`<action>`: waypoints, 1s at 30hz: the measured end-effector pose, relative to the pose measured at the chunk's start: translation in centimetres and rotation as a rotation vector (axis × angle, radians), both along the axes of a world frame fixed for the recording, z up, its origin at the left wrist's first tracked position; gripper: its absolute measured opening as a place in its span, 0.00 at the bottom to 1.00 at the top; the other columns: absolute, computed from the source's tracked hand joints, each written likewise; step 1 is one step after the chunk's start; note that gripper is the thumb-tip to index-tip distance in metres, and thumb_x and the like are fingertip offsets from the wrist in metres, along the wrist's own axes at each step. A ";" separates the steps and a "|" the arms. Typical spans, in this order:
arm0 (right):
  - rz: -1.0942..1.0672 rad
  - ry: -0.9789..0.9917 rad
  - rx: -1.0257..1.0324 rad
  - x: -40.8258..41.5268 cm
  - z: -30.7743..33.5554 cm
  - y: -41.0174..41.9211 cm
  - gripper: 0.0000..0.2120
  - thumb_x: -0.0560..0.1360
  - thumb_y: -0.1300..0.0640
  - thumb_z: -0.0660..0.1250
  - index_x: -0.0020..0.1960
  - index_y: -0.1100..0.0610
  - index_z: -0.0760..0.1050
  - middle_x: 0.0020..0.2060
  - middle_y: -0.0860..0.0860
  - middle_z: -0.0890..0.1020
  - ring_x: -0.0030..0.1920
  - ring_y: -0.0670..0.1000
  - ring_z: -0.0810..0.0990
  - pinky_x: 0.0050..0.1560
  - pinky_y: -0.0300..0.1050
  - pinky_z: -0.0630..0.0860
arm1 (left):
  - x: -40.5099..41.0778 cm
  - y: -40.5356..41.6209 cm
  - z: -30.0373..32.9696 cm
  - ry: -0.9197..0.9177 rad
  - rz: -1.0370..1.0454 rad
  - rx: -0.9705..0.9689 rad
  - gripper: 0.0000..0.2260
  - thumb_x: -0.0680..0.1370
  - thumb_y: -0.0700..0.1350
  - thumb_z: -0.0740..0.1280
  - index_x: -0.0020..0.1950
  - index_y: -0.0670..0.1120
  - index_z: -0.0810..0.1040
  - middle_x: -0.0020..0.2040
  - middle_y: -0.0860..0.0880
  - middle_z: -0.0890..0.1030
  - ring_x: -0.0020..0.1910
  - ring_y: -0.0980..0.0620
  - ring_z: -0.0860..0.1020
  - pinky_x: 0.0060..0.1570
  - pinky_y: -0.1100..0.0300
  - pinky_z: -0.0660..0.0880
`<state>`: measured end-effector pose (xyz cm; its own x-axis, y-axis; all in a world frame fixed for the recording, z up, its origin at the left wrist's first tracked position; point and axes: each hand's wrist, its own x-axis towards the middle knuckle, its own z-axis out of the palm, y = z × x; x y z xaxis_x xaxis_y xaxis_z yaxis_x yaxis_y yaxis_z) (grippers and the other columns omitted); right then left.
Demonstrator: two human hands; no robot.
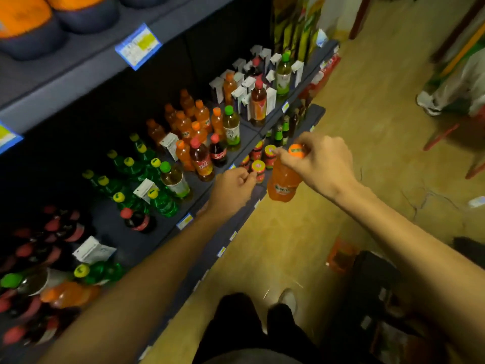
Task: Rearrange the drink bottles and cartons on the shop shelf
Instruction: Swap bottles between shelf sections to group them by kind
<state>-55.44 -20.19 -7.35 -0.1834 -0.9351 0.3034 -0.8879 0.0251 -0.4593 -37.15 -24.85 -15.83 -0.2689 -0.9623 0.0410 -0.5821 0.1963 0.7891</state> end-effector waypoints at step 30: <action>0.576 -0.166 0.102 2.3 -2.8 -28.3 0.19 0.71 0.38 0.67 0.29 0.48 0.69 0.23 0.46 0.74 0.28 0.46 0.74 0.29 0.45 0.68 | 1.2 -15.3 -2.9 -0.037 0.634 0.079 0.19 0.79 0.51 0.63 0.28 0.51 0.66 0.28 0.48 0.76 0.31 0.46 0.77 0.35 0.54 0.73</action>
